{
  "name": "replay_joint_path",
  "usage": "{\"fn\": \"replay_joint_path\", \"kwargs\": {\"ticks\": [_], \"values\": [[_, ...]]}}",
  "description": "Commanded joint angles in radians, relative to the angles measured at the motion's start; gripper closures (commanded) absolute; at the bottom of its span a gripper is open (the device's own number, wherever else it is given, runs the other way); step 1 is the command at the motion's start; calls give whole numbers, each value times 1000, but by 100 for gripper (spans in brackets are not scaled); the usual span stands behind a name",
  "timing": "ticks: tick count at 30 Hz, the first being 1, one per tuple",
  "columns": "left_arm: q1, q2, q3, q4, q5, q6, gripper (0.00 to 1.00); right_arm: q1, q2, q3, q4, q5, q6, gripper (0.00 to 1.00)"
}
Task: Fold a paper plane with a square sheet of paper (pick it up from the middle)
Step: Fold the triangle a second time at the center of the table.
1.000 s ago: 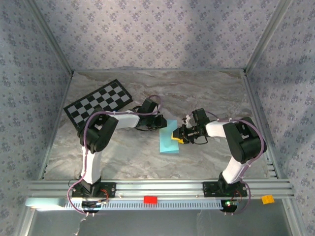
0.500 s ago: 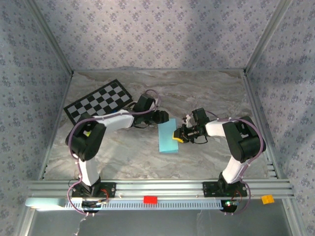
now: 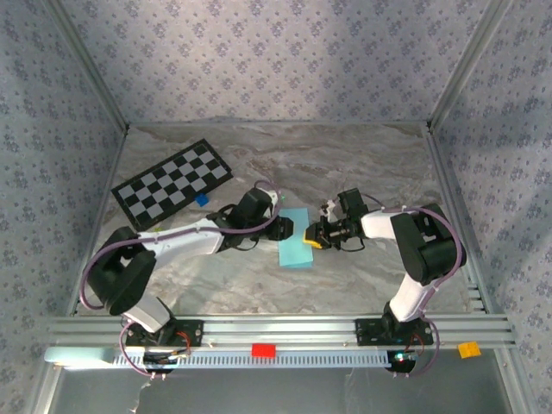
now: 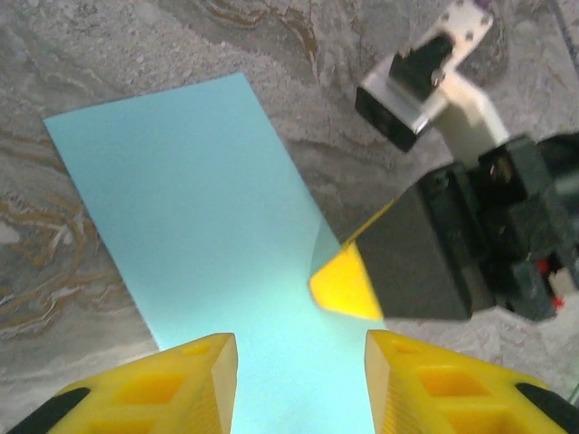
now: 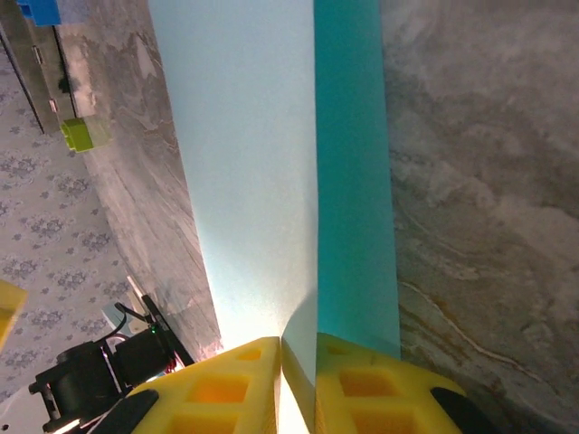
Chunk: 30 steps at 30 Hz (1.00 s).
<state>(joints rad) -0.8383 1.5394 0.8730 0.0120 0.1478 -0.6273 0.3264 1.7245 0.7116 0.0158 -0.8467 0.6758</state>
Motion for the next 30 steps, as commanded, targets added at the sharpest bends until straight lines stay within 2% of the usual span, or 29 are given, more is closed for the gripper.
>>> {"fn": "replay_joint_path", "kwargs": {"ticks": [1, 5, 9, 15, 19, 24, 30], "values": [[0, -48, -37, 41, -42, 33, 59, -9, 14, 31, 7, -25, -4, 83], [-21, -56, -42, -9, -45, 37, 57, -15, 25, 43, 11, -33, -5, 81], [-56, -59, -40, -20, -74, 58, 55, -15, 35, 52, 12, -41, -7, 86], [-154, -31, 19, -108, -223, 125, 52, -16, 35, 51, 6, -33, 1, 92], [-238, 20, 91, -180, -336, 177, 49, -16, 28, 52, -6, -26, 1, 93], [-322, 118, 198, -252, -395, 241, 47, -17, 27, 54, -7, -31, 5, 93], [-375, 201, 268, -313, -429, 295, 42, -18, 24, 61, -15, -34, 8, 93]]}}
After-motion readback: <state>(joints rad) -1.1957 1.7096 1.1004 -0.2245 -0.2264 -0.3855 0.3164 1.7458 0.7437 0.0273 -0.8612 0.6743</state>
